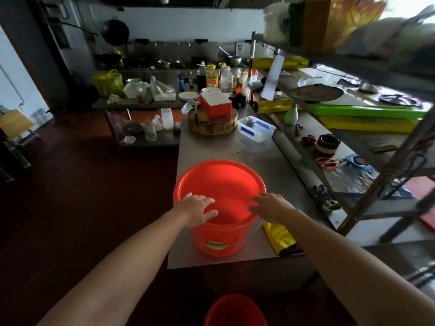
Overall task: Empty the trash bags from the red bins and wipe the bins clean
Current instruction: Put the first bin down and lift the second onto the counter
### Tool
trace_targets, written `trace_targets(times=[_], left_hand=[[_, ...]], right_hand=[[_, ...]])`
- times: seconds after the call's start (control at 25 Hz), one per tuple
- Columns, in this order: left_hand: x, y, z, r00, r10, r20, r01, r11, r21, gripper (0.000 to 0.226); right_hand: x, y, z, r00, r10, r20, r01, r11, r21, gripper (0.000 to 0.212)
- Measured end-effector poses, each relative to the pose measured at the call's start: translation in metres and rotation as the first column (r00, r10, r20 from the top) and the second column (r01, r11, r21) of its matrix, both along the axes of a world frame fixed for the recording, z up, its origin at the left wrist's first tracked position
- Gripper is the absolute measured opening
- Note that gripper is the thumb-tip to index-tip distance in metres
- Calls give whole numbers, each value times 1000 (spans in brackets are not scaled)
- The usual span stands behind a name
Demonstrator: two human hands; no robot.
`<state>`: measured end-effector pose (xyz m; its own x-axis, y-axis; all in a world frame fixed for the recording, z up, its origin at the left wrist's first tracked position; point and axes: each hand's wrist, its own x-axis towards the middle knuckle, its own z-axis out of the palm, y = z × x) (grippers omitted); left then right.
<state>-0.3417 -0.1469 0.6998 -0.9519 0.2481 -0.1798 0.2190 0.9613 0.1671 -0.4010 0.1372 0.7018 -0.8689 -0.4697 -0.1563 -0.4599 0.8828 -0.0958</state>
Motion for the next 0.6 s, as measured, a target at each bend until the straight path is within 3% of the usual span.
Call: trace_targets(times=[0.32, 0.44, 0.6], left_hand=[[-75, 108, 33, 965, -98, -245, 102, 995, 2, 38], [-104, 164, 33, 961, -112, -252, 127, 991, 45, 24], [-145, 235, 20, 980, -90, -178, 119, 980, 161, 15]], right_hand=[[-33, 81, 32, 976, -216, 9, 216, 976, -4, 39], [-60, 119, 27, 965, -258, 50, 259, 966, -3, 36], [-91, 167, 10, 964, -255, 75, 264, 952, -155, 33]])
